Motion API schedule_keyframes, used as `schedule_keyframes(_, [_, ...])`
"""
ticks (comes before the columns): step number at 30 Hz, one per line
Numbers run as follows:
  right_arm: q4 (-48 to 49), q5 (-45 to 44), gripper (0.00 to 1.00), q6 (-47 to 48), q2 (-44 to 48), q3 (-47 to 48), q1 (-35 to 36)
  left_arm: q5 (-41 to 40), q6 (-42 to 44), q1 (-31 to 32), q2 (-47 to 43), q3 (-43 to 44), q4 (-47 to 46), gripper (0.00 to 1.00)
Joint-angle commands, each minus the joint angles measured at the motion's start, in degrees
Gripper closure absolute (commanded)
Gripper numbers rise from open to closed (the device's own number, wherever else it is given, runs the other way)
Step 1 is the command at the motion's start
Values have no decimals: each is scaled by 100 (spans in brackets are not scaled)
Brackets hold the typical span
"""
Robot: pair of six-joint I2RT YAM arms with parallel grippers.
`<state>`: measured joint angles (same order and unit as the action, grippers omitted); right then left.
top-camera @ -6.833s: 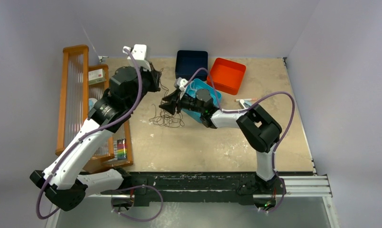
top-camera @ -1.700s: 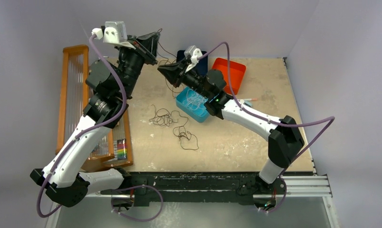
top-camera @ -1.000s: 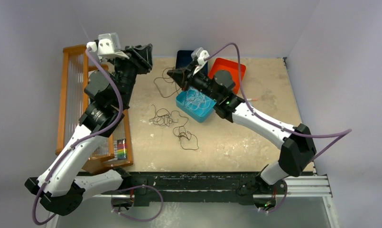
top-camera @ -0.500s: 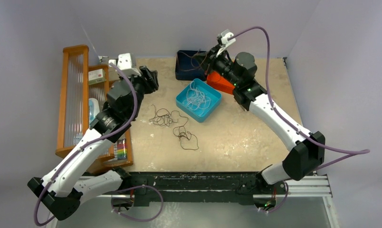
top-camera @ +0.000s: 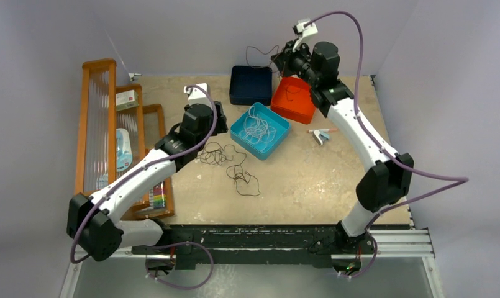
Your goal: Untangle the cables
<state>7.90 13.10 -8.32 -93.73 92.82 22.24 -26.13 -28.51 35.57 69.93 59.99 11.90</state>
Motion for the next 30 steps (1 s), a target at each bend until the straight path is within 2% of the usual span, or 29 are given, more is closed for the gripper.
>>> schedule_keyframes(1, [-342,121,100,49,-435,772,-365,681,-377,-316,490,-2,-39,40])
schedule_keyframes(8, [-316,455,100,-92,-1328,1429,-849,833,-259,-568,1094,160,218,38])
schedule_keyframes(19, [-317,878,100,-161,-2922,2258,-1419,978,-165,-748,1303,299,354,39])
schedule_keyframes(24, [-349,788,100,-154,-3264,2103,-1476,1046,-155,-817,1354,283,339,39])
schedule_keyframes(30, [-346,329,99,-155,-3283,1479,-1490,1217,-163,-883,1452,294,281,40])
